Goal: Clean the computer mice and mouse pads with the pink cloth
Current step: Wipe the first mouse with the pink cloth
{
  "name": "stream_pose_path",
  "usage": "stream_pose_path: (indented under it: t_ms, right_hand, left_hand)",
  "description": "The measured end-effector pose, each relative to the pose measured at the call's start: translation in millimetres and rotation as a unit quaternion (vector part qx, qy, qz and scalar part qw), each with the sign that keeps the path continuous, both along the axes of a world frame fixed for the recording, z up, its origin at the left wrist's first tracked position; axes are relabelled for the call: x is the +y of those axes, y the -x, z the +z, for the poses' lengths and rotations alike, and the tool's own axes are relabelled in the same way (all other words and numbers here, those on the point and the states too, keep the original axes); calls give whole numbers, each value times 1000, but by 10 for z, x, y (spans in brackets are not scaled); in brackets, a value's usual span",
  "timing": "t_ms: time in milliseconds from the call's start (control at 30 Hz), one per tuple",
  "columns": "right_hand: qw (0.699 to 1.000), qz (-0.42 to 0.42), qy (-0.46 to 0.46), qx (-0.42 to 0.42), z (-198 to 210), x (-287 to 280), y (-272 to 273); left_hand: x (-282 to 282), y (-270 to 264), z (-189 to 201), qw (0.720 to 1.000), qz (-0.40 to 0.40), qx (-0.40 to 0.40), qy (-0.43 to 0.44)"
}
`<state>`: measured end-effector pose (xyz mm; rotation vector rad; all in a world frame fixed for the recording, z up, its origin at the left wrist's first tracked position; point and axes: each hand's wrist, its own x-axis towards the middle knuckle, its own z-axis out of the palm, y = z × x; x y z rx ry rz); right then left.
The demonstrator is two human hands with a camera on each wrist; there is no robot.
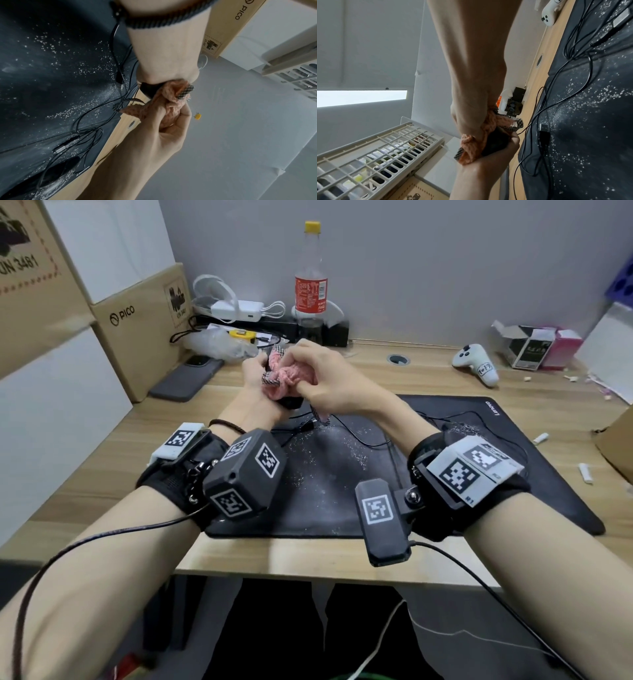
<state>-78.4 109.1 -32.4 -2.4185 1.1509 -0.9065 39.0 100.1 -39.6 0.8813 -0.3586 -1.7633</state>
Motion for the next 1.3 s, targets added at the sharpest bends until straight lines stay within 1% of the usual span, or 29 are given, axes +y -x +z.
stream_pose_path:
  t_ms: [67,133,233,333,433,467,533,600,633,667,700,733,767,800,833,900,967,1033,1100,1233,1300]
  right_hand:
    - [1000,-1,-6,-8,15,0,5]
    - [999,-19,0,-38,23,-25,-2]
    - [993,-74,25,-91,50,-64,-25]
    - [978,-152,34,-140,88,-104,-25]
    - [970,-200,14,-138,83,-130,-10]
    - [971,-199,7,-133,81,-121,-16]
    - [979,-160,-13,-125,69,-85,-34]
    - [992,-79,-42,-89,66,11,-26]
    - [995,-35,-57,-69,67,63,-17]
    - [996,1,-71,-57,64,100,-8]
    - [995,22,-76,-55,53,111,6]
    - [996,21,-65,-60,39,96,23]
    - [996,-3,-49,-73,16,42,36]
    - [994,-39,-32,-94,-4,-21,51]
    - [989,-85,-16,-119,-13,-73,67]
    - [976,-159,1,-148,13,-118,114]
    - [973,-183,4,-140,69,-120,185]
    - [977,-174,-10,-123,104,-101,237]
    - [983,-139,-35,-113,112,-58,277]
    - [993,-26,-81,-80,107,82,332]
    - [994,16,-89,-60,98,133,321]
  left_hand:
    - [29,-8,12,1000,-4,-3,-2]
    - [50,2,25,999,-44,-1,24]
    - [70,31,-5,995,-71,-31,66]
    - [149,40,-16,992,-92,-53,66]
    - [183,31,-32,990,-95,-80,66]
    - [199,41,-11,990,-91,-93,61]
    - [240,36,29,993,-80,-72,51]
    - [225,-40,-14,996,-53,-56,36]
    - [178,-95,-50,997,-61,-27,34]
    - [188,-142,-19,998,-50,-24,18]
    - [193,-144,-58,997,-41,-43,38]
    - [156,-144,-58,997,-62,-11,40]
    - [136,-111,-65,997,-57,-30,47]
    - [118,-72,-40,997,-56,-40,27]
    - [80,-24,-26,997,-60,-46,28]
    - [133,44,0,990,-91,-90,56]
    - [130,49,-25,988,-113,-81,67]
    - [154,58,-17,987,-119,-82,70]
    - [143,92,-19,989,-104,-87,57]
    - [145,135,-32,996,-64,-58,16]
    - [109,136,-34,998,-48,-47,2]
